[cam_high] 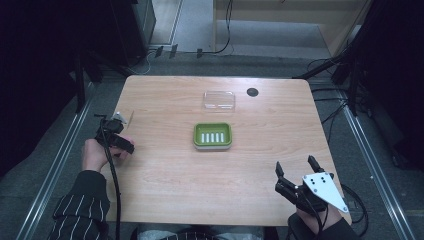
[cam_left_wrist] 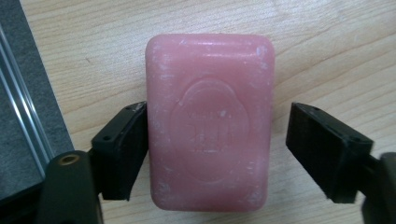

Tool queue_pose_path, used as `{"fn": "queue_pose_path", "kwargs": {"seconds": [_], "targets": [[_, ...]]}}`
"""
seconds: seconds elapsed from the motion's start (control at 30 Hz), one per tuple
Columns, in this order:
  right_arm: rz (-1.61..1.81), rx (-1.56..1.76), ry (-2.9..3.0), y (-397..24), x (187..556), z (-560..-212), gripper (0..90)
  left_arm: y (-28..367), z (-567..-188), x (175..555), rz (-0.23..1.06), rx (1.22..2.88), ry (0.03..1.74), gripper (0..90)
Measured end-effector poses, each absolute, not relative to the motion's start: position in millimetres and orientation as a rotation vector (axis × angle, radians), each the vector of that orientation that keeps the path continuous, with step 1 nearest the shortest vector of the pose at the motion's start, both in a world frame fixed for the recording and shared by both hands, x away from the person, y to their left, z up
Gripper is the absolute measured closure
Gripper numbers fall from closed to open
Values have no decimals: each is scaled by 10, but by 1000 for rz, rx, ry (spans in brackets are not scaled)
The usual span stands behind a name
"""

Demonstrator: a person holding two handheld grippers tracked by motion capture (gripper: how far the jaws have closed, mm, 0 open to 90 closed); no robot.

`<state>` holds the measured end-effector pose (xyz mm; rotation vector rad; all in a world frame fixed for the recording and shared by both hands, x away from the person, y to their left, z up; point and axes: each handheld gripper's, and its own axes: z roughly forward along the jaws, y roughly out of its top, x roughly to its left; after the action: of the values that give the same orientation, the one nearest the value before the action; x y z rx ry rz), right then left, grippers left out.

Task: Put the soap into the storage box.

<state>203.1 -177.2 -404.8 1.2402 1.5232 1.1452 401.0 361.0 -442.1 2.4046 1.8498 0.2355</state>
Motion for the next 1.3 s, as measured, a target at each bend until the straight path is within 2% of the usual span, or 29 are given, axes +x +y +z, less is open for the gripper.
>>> {"fn": "queue_pose_path", "kwargs": {"seconds": [0.07,0.37,1.3], "targets": [[1146,1241,1523,-1771,2032,-4047,127,3610,-4429,4004,245,2410,1843,278],[1146,1241,1523,-1769,2032,-4047,127,3633,-4429,3994,284,2403,1847,361],[1148,1242,1520,-1775,2027,-4046,127,3643,-4451,3994,262,2422,1818,380]]}}
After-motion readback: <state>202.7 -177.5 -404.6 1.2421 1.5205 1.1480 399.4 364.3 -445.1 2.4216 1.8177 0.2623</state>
